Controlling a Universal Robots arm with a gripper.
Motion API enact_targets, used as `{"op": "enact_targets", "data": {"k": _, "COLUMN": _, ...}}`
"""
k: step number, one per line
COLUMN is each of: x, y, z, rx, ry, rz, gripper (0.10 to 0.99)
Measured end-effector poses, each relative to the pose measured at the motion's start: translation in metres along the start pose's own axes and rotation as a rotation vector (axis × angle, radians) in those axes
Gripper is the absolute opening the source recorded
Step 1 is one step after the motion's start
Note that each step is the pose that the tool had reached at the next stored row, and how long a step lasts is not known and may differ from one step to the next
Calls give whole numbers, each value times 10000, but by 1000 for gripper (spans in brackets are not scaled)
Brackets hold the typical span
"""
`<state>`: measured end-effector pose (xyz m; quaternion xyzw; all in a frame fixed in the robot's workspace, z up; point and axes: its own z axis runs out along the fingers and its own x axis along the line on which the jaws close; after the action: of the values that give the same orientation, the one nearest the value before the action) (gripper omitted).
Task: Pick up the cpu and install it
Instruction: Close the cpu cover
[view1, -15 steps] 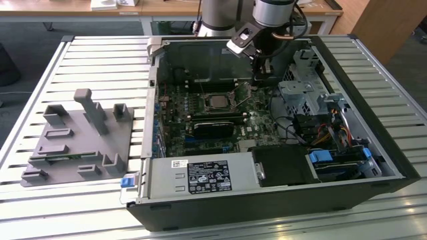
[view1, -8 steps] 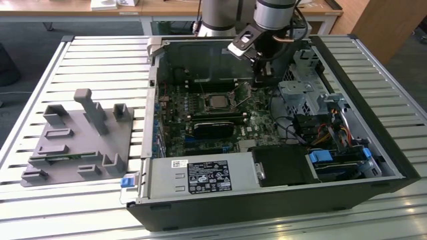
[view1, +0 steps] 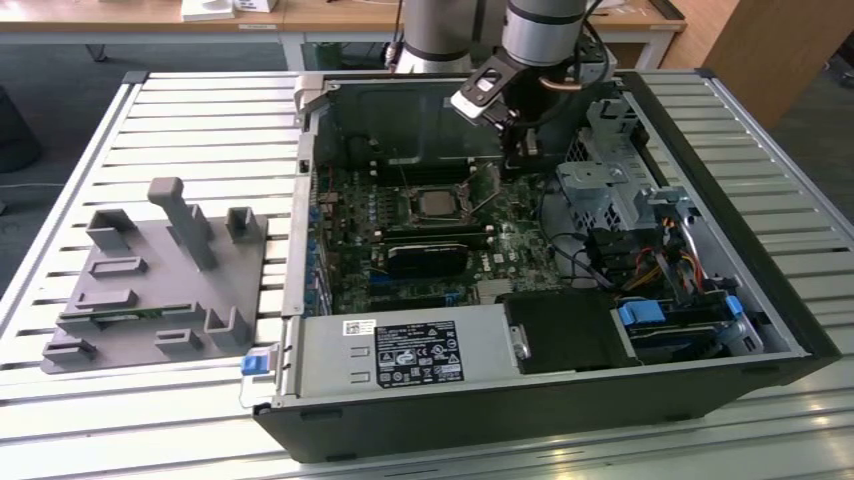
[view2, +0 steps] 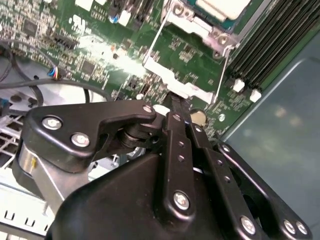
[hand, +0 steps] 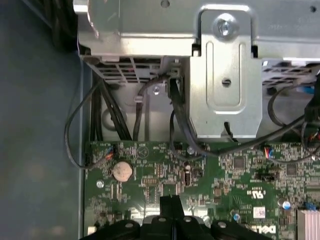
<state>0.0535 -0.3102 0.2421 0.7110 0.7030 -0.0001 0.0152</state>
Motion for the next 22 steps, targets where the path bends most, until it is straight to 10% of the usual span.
{"op": "enact_targets", "data": {"k": 22, "x": -1, "y": -94, "z": 12, "rx": -2, "ry": 8, "rz": 0, "gripper": 106}}
